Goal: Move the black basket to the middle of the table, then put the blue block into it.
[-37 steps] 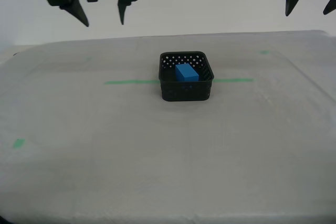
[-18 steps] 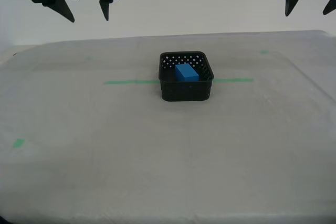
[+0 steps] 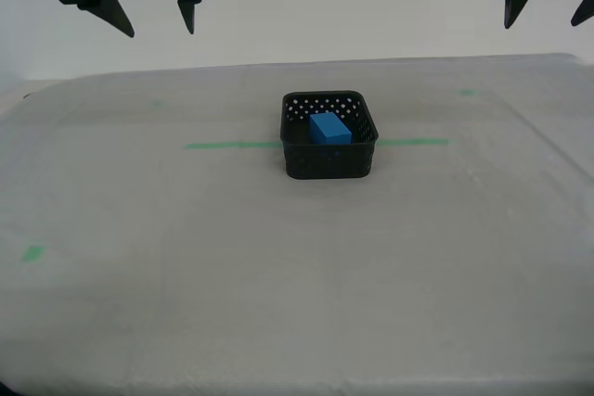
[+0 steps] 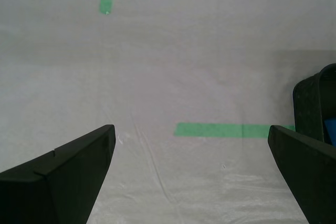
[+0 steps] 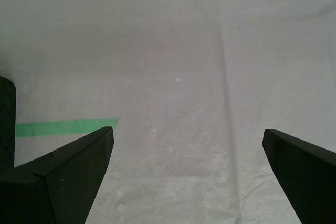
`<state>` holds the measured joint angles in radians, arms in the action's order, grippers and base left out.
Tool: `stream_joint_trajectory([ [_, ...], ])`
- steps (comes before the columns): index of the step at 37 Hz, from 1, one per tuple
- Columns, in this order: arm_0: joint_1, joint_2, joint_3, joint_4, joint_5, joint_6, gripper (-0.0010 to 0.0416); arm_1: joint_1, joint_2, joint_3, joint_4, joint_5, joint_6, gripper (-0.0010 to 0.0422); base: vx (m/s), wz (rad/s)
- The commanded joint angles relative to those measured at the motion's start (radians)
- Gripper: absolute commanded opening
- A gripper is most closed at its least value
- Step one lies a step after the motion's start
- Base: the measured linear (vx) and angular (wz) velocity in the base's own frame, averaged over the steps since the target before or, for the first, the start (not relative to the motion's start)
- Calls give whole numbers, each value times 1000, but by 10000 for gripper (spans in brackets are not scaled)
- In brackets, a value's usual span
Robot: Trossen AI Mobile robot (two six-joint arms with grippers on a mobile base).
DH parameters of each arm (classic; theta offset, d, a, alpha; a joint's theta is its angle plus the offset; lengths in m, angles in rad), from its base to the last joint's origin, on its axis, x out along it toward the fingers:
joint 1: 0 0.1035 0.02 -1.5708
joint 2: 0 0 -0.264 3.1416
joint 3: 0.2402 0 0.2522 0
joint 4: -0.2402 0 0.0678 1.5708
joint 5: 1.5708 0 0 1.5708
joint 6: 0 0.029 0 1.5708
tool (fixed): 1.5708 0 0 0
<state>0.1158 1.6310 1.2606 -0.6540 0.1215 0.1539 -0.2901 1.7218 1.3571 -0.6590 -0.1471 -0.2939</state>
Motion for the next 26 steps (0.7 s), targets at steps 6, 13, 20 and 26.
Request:
stream_joint_trajectory([
  [6,1,0,1,2,2,0,399,0,-1,0,3,2,2,400,0,0],
  [13,1,0,1,2,2,0,398,0,-1,0,4,2,2,400,0,0],
  [20,1,0,1,2,2,0,398,0,-1,0,7,2,1,400,0,0],
  [26,1,0,1,3,2,0,399,0,-1,0,9,2,2,400,0,0],
])
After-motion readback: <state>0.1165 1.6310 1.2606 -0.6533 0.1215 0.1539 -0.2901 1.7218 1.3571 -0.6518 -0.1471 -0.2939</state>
